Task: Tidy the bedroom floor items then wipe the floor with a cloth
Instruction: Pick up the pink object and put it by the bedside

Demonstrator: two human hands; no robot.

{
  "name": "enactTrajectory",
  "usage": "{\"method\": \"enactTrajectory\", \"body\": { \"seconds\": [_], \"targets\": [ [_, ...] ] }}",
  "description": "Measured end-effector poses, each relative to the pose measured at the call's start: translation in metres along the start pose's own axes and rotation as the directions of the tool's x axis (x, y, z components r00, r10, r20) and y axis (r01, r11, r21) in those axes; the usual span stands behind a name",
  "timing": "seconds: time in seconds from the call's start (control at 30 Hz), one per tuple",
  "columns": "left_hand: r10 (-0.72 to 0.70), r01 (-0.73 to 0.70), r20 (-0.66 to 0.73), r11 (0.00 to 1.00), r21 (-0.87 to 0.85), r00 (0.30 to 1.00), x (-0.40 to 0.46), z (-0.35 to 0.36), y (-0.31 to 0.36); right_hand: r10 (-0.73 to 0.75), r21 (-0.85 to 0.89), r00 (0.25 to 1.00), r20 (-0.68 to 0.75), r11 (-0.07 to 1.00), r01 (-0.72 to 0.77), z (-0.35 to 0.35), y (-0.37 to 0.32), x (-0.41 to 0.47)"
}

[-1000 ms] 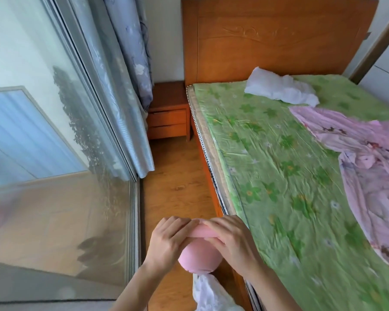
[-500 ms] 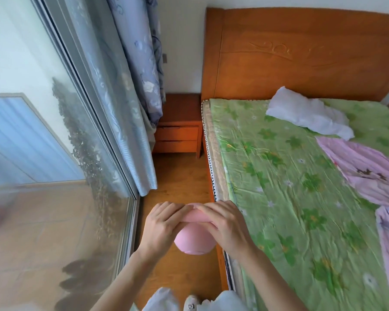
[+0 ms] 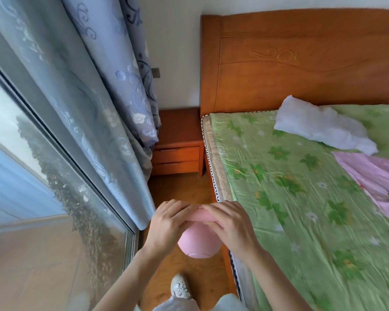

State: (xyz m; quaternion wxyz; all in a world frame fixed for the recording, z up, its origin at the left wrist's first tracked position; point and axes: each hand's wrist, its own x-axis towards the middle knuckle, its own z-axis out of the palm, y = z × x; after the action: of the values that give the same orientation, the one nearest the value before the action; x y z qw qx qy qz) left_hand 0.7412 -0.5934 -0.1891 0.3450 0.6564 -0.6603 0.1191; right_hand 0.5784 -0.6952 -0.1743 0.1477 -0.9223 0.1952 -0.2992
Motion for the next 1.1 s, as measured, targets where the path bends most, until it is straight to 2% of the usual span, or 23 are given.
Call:
{"method": "enactTrajectory", "body": {
  "seconds": [0.47,0.6,0.83,1.1],
  "targets": [
    [0.054,-0.054,-0.008,0.998,-0.011,0.998,0.139,0.044,-0.148,0.061,-0.034,0.997,-0.042,0.997,-0.063,0.061,0.086,0.165],
    [0.032,-0.032,-0.026,0.999,-0.001,0.999,0.174,0.069,-0.178,0.054,-0.023,0.996,-0.070,0.998,-0.056,0.075,0.124,0.206],
    [-0.033,0.032,-0.050,0.999,-0.022,0.998,0.240,0.120,-0.225,0.024,0.001,0.999,-0.025,1.000,-0.024,0.091,0.201,0.276],
    [-0.116,0.117,-0.087,0.993,0.005,0.989,0.315,0.171,-0.268,-0.079,-0.015,0.996,-0.037,0.997,0.079,0.098,0.280,0.356]
  ]
}}
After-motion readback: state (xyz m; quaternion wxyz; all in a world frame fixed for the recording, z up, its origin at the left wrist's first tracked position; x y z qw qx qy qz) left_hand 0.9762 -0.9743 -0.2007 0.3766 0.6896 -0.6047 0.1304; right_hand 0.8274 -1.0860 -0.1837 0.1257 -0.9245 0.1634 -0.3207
